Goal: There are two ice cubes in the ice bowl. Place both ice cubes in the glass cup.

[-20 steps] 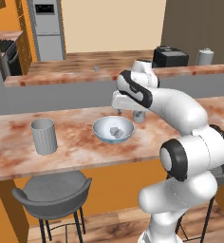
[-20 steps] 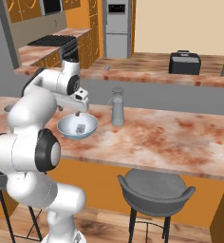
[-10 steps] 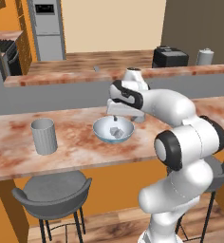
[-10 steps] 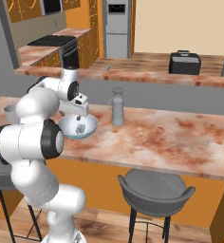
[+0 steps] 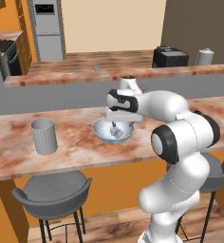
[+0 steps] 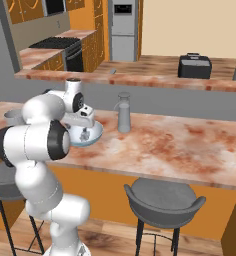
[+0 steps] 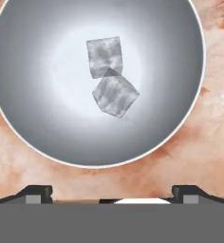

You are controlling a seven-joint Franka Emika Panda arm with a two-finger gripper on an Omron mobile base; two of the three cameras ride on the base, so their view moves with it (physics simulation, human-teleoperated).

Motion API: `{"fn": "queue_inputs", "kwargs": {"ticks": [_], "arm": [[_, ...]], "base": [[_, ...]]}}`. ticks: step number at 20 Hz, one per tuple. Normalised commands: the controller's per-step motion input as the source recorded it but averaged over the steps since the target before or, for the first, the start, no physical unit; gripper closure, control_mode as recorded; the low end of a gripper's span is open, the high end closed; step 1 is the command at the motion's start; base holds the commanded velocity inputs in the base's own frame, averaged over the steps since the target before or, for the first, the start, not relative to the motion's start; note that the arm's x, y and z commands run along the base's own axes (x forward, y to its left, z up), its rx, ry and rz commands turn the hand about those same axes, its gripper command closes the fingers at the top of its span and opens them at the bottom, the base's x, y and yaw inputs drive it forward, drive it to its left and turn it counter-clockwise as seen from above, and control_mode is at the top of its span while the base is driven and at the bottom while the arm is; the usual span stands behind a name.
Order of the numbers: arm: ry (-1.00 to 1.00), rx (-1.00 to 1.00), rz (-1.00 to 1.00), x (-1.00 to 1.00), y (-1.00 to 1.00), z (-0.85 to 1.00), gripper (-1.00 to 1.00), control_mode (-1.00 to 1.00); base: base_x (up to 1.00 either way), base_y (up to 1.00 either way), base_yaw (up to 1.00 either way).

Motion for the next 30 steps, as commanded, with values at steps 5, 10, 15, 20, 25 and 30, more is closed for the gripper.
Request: {"fn": "queue_inputs", "kwargs": {"ticks": [5,10,15,20,25,30], "arm": [[0.00,0.00,0.00,0.28,0.00,-0.32,-1.00,-1.00],[0.00,0.00,-0.01,0.52,0.00,-0.17,-1.00,-1.00],[0.00,0.00,-0.01,0.49,0.00,-0.23,-1.00,-1.00],[0.01,0.00,0.00,0.30,0.00,-0.36,-1.00,-1.00],[0.02,0.00,0.00,0.01,0.00,-0.39,-1.00,-1.00],[0.00,0.00,0.00,0.06,0.00,-0.23,-1.00,-1.00]], "base": [[0.00,0.00,0.00],[0.00,0.00,0.00],[0.00,0.00,0.00],[0.00,0.00,0.00],[0.00,0.00,0.00],[0.00,0.00,0.00]]}}
